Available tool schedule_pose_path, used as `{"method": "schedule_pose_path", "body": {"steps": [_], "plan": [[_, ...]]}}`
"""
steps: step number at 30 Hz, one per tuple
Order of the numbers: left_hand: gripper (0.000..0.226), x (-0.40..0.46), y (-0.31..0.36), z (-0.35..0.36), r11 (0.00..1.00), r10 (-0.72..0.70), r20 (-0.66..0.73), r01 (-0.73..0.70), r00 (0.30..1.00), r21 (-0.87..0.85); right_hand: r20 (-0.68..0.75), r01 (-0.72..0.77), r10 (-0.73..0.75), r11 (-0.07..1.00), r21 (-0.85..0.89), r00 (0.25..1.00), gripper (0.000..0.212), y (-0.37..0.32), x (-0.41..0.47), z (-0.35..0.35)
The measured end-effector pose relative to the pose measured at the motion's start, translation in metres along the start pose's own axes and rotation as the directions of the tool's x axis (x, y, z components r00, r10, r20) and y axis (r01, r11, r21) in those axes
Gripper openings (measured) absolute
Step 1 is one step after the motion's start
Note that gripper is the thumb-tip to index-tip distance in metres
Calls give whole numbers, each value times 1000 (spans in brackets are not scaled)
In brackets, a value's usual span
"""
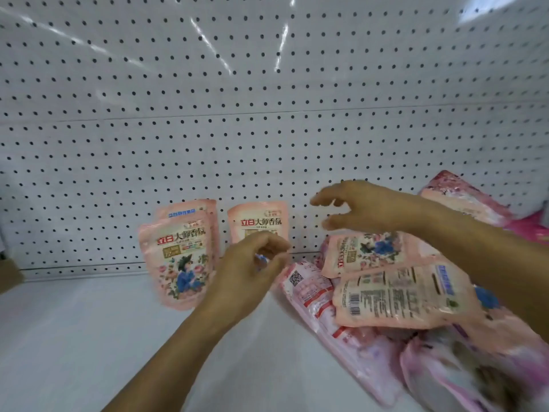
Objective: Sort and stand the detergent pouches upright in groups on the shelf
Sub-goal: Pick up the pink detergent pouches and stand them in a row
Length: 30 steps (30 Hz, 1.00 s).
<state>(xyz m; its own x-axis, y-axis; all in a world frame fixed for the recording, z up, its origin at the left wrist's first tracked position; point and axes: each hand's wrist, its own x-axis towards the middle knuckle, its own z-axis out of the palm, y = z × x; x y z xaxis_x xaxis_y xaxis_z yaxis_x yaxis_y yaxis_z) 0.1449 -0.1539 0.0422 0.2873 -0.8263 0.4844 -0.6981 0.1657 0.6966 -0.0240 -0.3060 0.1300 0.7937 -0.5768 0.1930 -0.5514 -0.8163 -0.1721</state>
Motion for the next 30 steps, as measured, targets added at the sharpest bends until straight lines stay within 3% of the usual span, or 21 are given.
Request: {"method": "schedule_pose_path", "body": {"steps": [3,7,12,16,17,21,23,27,30], "plan": [[14,16,9,37,1000,-19,174,17,984,14,-21,-80,81,996,41,997,38,29,-60,-14],[43,52,18,80,964,-263,331,260,906,54,76,-198,202,979,-53,976,47,41,-101,-7],[62,85,12,113,865,-427,375,252,823,434,19,-343,364,891,-297,931,57,42,-123,0],[54,91,8,118,820,-443,331,226,833,526,19,-385,394,906,-177,919,30,59,-131,2],[53,91,8,118,818,-447,323,235,834,526,40,-363,371,923,-124,928,33,62,-134,1],[37,89,8,116,888,-419,261,333,869,319,151,-267,245,952,148,958,65,73,-150,0],[28,84,10,113,927,-370,206,347,906,140,118,-186,165,963,195,979,58,78,-153,5],[22,71,34,85,946,-286,15,285,958,-154,-87,-36,62,960,279,994,42,80,-153,12],[17,58,57,48,972,-153,-166,118,974,-203,-196,44,7,966,254,981,34,76,-146,12]]}}
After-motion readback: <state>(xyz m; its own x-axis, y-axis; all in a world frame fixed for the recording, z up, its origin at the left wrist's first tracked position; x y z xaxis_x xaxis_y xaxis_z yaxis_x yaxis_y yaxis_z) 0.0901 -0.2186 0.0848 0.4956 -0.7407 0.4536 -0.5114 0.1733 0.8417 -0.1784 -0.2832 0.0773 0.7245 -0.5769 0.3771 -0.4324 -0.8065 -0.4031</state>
